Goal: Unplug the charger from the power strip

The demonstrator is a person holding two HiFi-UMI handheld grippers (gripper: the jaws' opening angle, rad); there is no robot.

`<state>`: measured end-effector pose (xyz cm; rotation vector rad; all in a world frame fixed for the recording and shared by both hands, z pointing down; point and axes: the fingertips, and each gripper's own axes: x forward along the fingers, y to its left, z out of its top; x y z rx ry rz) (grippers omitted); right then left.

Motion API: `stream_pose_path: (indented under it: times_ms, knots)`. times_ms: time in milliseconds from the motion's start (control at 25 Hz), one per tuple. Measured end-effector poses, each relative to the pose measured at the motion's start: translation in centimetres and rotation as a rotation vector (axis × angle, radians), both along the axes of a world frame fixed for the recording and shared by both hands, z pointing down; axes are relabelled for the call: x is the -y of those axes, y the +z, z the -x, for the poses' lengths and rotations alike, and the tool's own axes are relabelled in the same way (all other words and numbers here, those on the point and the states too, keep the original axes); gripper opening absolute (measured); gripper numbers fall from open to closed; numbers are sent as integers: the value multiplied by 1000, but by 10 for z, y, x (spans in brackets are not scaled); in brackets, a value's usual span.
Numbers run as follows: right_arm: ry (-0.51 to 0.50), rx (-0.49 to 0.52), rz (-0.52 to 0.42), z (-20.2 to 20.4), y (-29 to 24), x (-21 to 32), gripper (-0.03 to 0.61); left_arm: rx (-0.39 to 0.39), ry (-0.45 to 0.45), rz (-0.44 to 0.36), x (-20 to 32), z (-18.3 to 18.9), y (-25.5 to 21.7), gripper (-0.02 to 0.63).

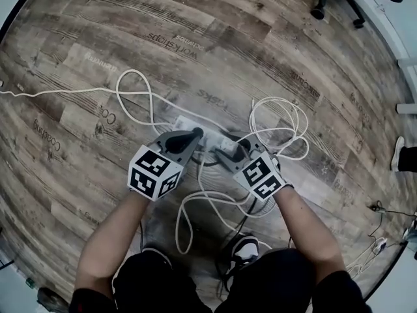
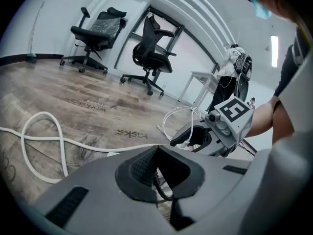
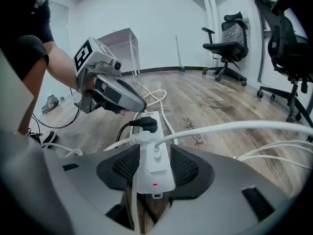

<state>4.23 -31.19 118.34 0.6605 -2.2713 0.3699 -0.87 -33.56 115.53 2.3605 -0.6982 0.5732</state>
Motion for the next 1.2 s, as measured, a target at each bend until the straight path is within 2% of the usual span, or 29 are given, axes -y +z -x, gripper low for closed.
stream_pose_path:
  times_ms: [80, 200, 320, 480, 880, 1200]
  knots:
    - [2, 1, 2, 0, 1, 1, 199, 22, 10, 14, 1, -7, 8, 18]
    - [7, -18, -12, -3, 2, 3, 132, 48, 11, 36, 3, -15, 18, 18]
    - [-18, -44, -22, -6, 9, 1, 127, 25, -8, 47, 8, -17, 21, 18]
    - [-61, -73, -38, -9, 10, -1, 109, 32, -1, 39, 9, -18, 21, 18]
    - [-78, -80, -50, -8, 7, -2, 106, 44, -19, 40, 10, -18, 20, 18]
    - [-53, -83, -48, -8, 7, -8, 106, 46, -7, 35, 8, -18, 21, 18]
